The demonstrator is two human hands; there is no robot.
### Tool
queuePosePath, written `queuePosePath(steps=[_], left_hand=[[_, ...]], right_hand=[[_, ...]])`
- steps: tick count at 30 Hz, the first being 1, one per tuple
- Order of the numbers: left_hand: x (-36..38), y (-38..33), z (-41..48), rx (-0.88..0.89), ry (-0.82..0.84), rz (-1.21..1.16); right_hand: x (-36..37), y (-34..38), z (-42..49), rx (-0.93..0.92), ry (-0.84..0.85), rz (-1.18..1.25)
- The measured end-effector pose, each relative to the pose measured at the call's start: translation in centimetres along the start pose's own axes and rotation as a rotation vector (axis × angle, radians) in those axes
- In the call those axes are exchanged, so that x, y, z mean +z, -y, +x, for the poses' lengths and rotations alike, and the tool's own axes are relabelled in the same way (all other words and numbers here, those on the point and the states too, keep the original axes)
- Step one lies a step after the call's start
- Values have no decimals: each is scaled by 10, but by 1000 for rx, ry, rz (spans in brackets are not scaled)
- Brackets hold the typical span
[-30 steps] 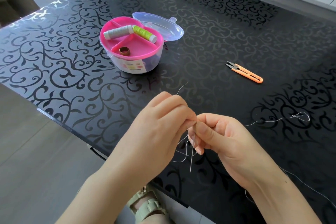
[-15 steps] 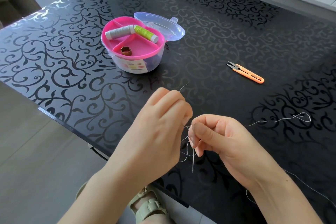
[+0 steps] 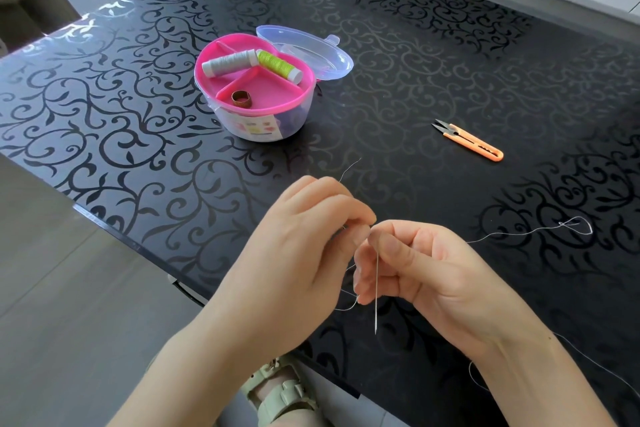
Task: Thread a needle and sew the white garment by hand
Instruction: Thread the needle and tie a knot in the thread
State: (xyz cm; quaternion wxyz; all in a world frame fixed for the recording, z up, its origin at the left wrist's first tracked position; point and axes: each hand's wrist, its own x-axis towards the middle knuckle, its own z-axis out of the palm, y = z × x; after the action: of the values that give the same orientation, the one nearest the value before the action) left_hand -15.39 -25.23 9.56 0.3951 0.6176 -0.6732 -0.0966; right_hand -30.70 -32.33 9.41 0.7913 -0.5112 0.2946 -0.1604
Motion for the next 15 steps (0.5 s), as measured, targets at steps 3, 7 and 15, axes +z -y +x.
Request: queuePosePath(steps=[3,7,15], left_hand=[[2,0,1,23,12,-27],[3,3,1,68,8,-10],[0,7,3,207,82,66]], right_hand=[[-1,0,0,-7,32,5],[-3,-1,0,2,43,7],[-1,-3,0,22,16,-25]])
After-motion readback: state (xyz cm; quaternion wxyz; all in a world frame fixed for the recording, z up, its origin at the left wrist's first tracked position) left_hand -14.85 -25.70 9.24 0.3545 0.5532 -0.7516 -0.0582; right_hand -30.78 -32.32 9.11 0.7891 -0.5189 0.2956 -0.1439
